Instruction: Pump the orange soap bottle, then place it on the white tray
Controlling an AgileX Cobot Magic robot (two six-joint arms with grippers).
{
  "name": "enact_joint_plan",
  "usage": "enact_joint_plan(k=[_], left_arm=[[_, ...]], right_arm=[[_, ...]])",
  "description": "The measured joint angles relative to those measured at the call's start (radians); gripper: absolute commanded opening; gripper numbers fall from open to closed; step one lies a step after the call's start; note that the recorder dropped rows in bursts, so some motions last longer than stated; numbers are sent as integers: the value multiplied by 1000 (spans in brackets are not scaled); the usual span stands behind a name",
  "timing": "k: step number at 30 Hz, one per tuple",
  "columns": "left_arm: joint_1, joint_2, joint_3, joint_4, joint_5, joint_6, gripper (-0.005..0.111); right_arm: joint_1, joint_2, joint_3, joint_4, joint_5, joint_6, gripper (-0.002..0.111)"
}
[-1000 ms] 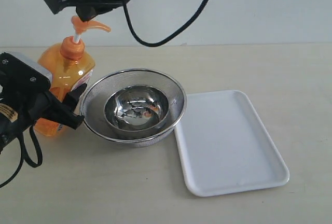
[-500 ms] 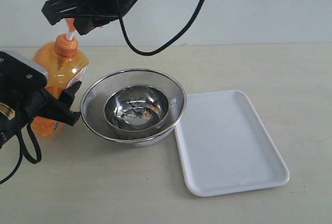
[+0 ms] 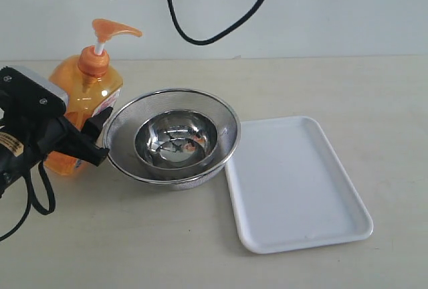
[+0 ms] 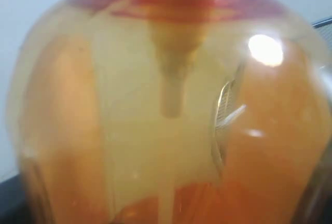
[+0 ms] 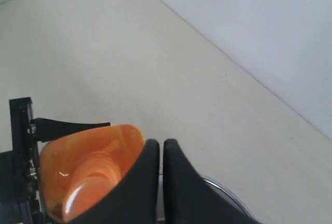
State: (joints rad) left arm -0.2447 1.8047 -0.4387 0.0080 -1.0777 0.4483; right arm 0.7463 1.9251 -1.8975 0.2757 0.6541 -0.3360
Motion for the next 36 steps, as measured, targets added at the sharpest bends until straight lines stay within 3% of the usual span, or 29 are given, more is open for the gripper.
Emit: enact_joint_plan(k=[17,25,36], left_arm=[[0,0,0,2,0,0,5],[0,0,0,2,0,0,5],[0,0,0,2,0,0,5]], right_arm=[[-7,27,0,-39,186,0,0],[-7,-21,0,-57,135,21,0],[19,-35,0,58,130,-27,0]])
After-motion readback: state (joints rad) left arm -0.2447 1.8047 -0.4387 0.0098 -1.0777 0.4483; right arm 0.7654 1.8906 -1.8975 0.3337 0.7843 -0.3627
